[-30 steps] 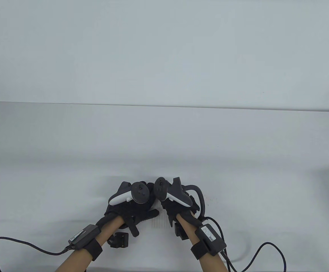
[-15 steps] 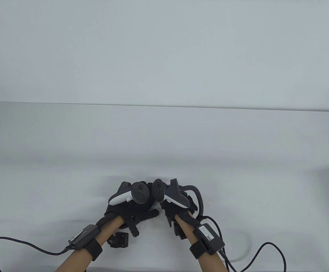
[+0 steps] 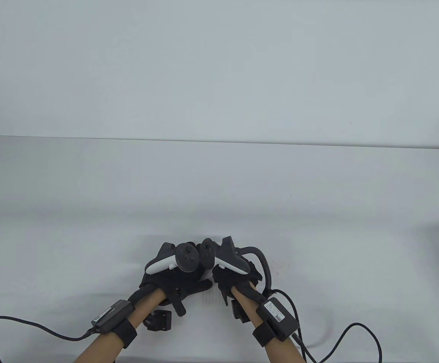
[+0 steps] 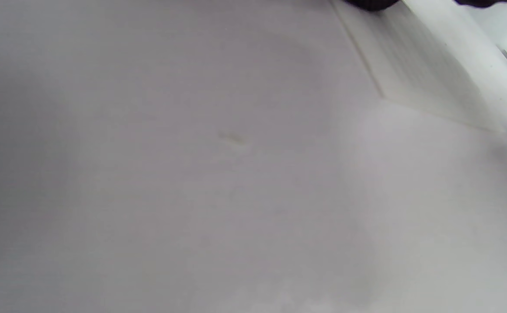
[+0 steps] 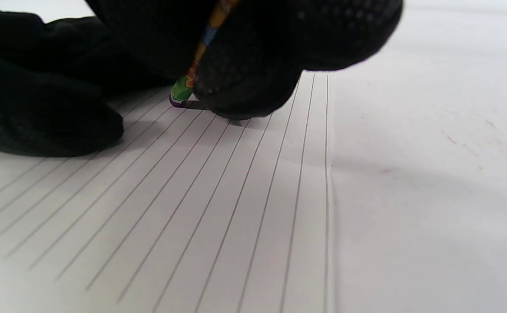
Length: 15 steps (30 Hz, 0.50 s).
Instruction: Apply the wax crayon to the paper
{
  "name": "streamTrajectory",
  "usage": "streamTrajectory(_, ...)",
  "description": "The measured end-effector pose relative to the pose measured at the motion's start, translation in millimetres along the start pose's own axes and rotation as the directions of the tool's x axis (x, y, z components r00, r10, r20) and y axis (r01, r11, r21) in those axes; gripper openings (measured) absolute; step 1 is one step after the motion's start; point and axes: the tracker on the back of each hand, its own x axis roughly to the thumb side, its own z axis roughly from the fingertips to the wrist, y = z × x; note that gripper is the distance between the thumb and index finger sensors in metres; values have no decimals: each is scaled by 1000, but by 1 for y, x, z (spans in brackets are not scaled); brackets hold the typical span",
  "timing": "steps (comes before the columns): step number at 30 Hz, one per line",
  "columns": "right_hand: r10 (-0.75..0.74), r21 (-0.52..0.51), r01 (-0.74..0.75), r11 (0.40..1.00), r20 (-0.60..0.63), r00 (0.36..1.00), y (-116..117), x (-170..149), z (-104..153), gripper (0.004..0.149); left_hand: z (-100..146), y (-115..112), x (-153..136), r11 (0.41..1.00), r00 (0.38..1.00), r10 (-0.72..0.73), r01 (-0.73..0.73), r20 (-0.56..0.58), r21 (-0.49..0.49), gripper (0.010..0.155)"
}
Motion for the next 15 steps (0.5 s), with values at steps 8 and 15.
streamTrajectory(8,42,113,-46,993,37,998,2,7,12,39,0,0,0,1000,1000,0,0,0,0,76)
streamTrajectory(15,65,185,-77,980,69,996,4,12,19,39,0,0,0,1000,1000,0,0,0,0,77)
